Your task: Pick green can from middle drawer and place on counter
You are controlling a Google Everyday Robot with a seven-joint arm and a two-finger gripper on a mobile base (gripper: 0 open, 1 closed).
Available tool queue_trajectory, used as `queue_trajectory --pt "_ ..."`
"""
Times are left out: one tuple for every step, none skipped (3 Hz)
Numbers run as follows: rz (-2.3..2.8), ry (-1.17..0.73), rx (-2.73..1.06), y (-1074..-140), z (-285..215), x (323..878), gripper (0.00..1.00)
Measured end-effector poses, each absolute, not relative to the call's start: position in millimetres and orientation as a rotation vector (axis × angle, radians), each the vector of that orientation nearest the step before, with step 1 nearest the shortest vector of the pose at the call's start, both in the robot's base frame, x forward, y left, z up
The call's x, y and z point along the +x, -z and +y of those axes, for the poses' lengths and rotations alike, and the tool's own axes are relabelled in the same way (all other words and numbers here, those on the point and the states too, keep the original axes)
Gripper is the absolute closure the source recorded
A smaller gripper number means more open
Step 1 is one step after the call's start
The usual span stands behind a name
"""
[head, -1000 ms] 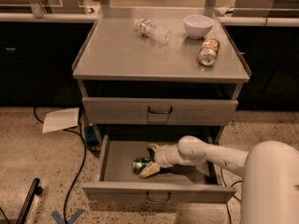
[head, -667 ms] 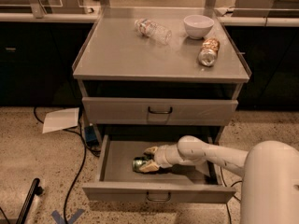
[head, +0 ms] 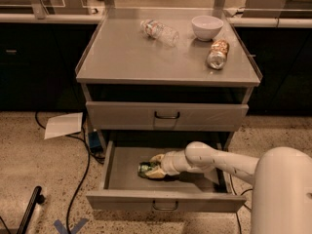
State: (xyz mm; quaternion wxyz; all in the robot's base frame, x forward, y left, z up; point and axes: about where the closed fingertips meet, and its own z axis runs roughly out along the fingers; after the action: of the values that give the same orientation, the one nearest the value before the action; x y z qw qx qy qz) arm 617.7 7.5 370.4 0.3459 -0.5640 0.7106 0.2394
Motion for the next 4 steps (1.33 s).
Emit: queue_trajectory --pt "1.844 -0.622 -1.464 -370.5 7.7 617.6 1.00" --pt "1.841 -0.624 -1.464 -371.6 8.4 617.0 1.00" --pt "1.805 -0.603 -1.397 -405.2 -3.2 606.8 1.00" --pt "1.708 -0.529 -1.324 -485.0 -19.0 581.1 1.00"
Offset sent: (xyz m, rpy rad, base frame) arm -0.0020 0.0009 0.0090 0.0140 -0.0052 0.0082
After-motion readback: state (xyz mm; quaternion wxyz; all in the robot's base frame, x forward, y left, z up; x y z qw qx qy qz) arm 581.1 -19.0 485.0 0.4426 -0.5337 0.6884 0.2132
